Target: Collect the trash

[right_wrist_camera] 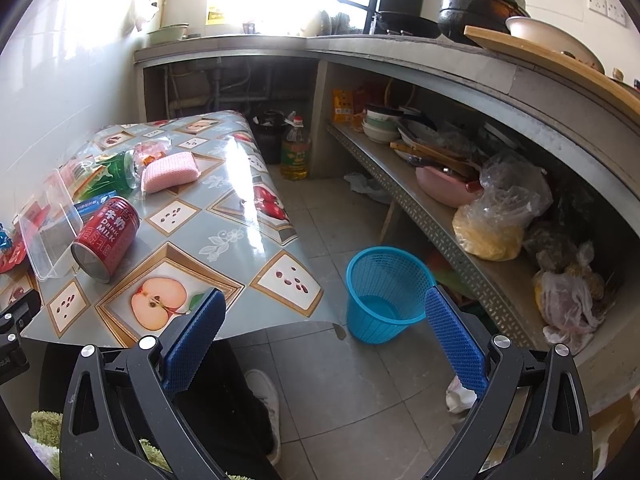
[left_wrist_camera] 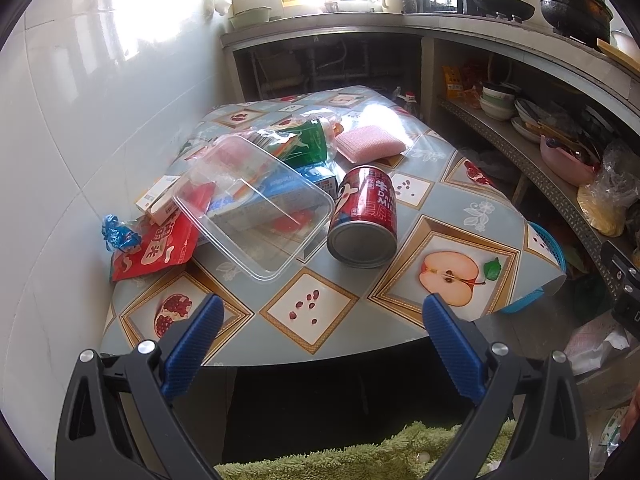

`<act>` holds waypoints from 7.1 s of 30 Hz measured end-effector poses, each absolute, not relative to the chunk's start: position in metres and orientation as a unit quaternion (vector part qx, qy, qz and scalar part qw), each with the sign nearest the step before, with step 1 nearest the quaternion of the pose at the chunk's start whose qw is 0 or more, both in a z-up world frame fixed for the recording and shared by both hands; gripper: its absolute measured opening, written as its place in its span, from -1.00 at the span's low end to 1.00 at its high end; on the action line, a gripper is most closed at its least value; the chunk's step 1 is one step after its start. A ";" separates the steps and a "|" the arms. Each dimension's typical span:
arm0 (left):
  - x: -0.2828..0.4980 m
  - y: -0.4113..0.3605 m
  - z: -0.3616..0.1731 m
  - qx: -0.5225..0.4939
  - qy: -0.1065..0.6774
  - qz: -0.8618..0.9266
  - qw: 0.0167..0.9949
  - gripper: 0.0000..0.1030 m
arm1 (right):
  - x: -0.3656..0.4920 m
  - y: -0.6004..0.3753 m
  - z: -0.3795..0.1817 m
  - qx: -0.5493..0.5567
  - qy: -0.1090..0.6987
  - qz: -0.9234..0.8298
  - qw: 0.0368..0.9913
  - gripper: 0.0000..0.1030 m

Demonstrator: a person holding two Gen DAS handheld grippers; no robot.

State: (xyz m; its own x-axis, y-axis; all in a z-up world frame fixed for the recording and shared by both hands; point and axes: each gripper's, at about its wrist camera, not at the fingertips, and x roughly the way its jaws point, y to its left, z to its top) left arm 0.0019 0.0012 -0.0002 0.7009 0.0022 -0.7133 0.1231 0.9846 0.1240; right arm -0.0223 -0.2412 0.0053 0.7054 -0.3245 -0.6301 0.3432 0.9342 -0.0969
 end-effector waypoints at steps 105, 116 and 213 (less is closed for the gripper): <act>0.083 0.191 -0.004 -0.063 0.280 0.018 0.958 0.89 | 0.111 -0.158 0.015 0.085 0.351 0.057 0.931 0.85; 0.104 0.222 -0.003 -0.063 0.294 0.082 0.950 0.60 | 0.153 -0.152 0.031 0.126 0.341 0.117 0.924 0.85; 0.087 0.242 -0.005 -0.099 0.259 0.116 0.954 -0.97 | 0.323 0.036 0.052 -0.165 0.379 0.265 0.871 -0.50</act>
